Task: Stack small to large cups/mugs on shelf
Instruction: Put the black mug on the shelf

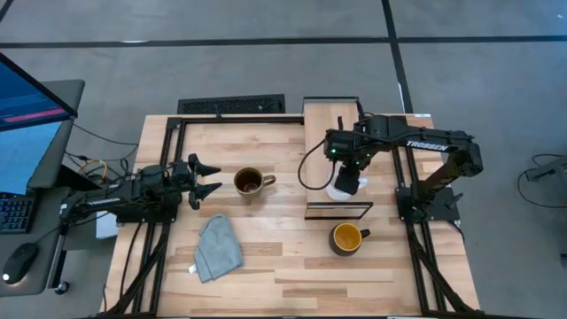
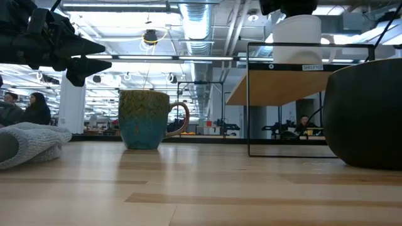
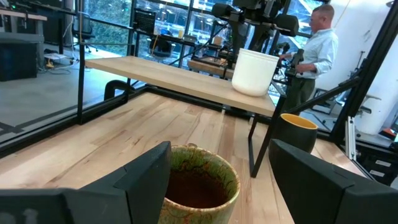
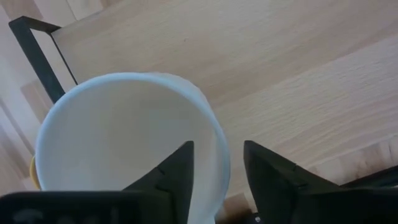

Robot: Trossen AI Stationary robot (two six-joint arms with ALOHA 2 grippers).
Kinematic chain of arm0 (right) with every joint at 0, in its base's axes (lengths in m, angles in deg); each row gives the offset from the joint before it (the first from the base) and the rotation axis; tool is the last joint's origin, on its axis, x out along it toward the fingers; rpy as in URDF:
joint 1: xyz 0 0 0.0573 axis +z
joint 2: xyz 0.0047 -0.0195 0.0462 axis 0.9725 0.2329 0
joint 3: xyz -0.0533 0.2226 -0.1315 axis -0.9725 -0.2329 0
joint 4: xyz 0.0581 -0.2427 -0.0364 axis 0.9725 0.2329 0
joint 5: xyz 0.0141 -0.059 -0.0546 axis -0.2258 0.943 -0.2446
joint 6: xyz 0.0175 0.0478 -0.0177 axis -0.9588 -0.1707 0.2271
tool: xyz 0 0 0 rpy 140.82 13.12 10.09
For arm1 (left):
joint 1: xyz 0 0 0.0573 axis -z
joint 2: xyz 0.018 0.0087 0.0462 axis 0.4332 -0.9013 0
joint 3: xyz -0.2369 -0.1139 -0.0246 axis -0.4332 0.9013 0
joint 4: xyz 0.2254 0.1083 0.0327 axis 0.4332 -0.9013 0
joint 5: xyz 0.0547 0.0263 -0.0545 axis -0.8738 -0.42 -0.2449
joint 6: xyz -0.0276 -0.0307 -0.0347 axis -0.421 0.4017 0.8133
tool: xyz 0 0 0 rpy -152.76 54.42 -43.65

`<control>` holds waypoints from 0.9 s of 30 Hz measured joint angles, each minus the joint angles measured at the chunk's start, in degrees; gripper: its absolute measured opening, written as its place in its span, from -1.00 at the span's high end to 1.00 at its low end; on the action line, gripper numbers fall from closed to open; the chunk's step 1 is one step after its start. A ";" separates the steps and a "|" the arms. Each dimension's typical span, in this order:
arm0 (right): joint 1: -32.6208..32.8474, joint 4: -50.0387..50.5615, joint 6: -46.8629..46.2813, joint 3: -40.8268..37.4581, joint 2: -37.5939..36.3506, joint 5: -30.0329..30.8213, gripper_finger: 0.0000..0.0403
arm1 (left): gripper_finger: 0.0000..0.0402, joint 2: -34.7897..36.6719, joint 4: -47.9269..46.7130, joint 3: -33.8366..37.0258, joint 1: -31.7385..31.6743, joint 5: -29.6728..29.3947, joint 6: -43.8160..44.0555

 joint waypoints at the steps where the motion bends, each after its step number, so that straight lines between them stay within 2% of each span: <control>1: 0.00 0.19 0.00 0.00 0.00 0.00 0.16 | -0.30 0.00 0.00 -0.02 0.02 0.00 0.00; 8: 0.00 0.99 0.18 0.00 0.00 0.00 0.09 | -0.30 0.01 0.00 -0.02 0.01 0.00 0.00; 16: 0.00 1.28 0.61 0.27 0.00 0.00 0.10 | -0.30 0.00 0.00 -0.02 0.00 0.00 0.00; 27: 0.00 2.72 0.68 12.52 -0.02 0.10 0.09 | -0.30 0.00 0.00 0.00 0.01 0.00 0.00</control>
